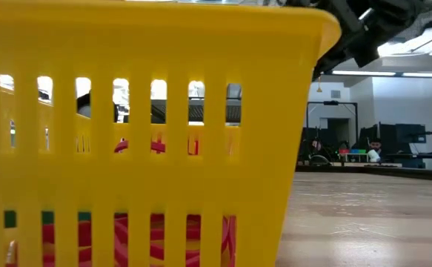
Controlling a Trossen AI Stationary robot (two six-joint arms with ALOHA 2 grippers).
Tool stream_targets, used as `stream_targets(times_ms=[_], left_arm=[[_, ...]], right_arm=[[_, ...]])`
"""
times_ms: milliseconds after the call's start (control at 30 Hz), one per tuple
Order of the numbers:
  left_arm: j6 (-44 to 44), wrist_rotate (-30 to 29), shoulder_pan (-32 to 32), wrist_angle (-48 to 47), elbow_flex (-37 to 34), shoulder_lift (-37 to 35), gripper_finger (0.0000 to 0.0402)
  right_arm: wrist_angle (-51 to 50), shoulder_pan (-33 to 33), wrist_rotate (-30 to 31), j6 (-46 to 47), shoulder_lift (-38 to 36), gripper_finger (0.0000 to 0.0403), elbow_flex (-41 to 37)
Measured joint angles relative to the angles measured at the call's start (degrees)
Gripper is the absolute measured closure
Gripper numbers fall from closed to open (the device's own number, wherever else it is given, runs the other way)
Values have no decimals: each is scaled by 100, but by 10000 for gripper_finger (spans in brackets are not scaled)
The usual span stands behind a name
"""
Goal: Pick & Place Office Desk Supplies
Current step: Adjust the red bin
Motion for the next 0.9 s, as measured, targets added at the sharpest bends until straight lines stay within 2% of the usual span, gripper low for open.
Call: stream_targets(times_ms=[100, 533, 767, 900], left_arm=[[-51, 0, -104, -15, 0, 0, 234], [-193, -27, -244, -28, 0, 4, 234], [-186, -24, -244, -31, 2, 4, 234], [-178, -24, -244, -33, 2, 6, 234]], right_arm=[[-401, 143, 185, -22, 105, 168, 156], [-1223, 810, 1881, -85, 80, 168, 206], [-1273, 1116, 2195, 165, 179, 171, 206], [-1259, 1234, 2358, 271, 175, 199, 206]])
